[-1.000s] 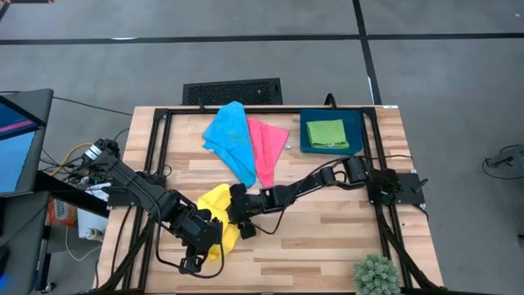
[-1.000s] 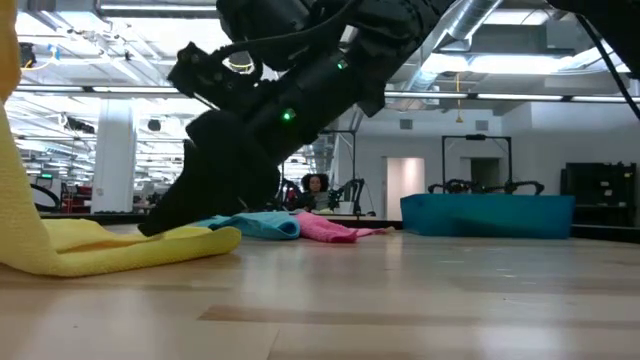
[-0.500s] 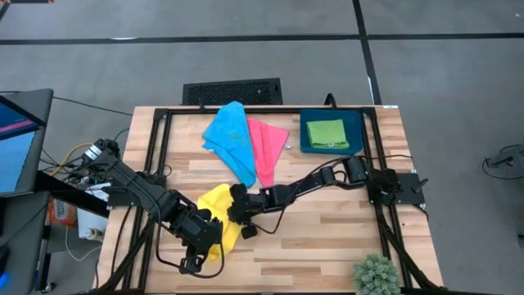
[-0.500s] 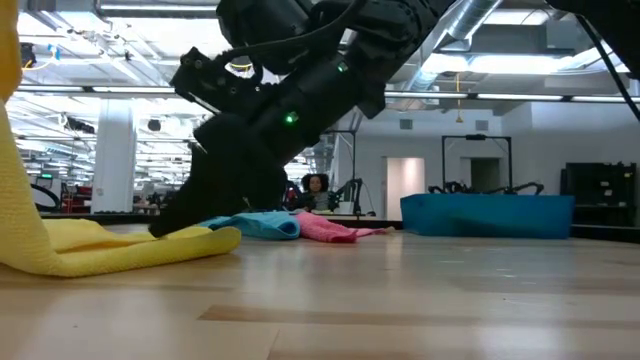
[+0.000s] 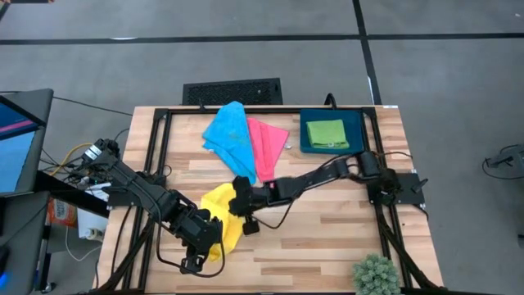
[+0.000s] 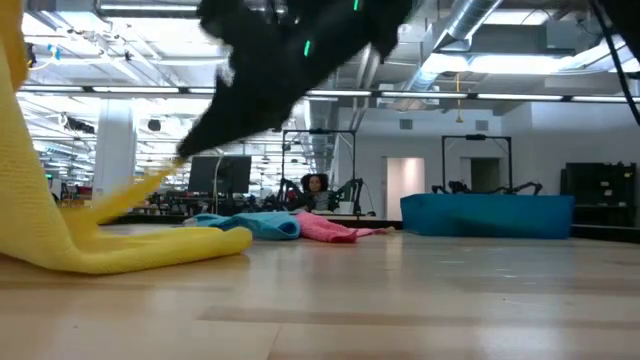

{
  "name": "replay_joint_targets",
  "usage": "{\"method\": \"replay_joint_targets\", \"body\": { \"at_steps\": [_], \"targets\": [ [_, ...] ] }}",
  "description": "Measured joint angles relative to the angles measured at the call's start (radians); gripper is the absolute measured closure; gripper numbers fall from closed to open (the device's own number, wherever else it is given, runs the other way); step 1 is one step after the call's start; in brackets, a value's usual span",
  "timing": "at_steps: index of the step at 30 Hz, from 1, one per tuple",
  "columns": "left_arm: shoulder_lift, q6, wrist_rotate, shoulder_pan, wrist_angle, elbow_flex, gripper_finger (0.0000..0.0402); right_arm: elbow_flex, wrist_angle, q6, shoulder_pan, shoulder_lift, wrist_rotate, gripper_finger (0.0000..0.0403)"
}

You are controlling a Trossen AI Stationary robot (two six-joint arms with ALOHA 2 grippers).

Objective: Fold microfiber towels
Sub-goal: Fold the yellow towel

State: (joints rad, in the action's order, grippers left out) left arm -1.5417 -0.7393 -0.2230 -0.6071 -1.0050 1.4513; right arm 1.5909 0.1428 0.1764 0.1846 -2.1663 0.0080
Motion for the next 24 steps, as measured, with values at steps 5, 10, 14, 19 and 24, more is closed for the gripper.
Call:
{"method": "replay_joint_targets", "body": {
  "at_steps": [5, 10, 14, 19, 24],
  "targets": [
    [0.0, -0.029, 0.022, 0.0, -0.011, 0.0, 0.0401, -0.001, 0.106, -0.056, -0.057, 0.115, 0.038, 0.0401],
    [0.01, -0.035, 0.126, 0.0, -0.121, 0.0, 0.0401, -0.001, 0.261, -0.083, -0.118, 0.224, 0.12, 0.0401],
    [0.038, -0.026, 0.224, 0.005, -0.229, 0.0, 0.0401, -0.001, 0.347, -0.082, -0.168, 0.317, 0.183, 0.0402],
    [0.089, 0.04, 0.425, 0.045, -0.332, 0.0, 0.0401, -0.001, 0.432, -0.082, -0.248, 0.424, 0.224, 0.0402],
    [0.151, 0.173, 0.613, 0.16, -0.398, 0.0, 0.0401, -0.001, 0.486, -0.081, -0.317, 0.511, 0.297, 0.0402]
  ]
}}
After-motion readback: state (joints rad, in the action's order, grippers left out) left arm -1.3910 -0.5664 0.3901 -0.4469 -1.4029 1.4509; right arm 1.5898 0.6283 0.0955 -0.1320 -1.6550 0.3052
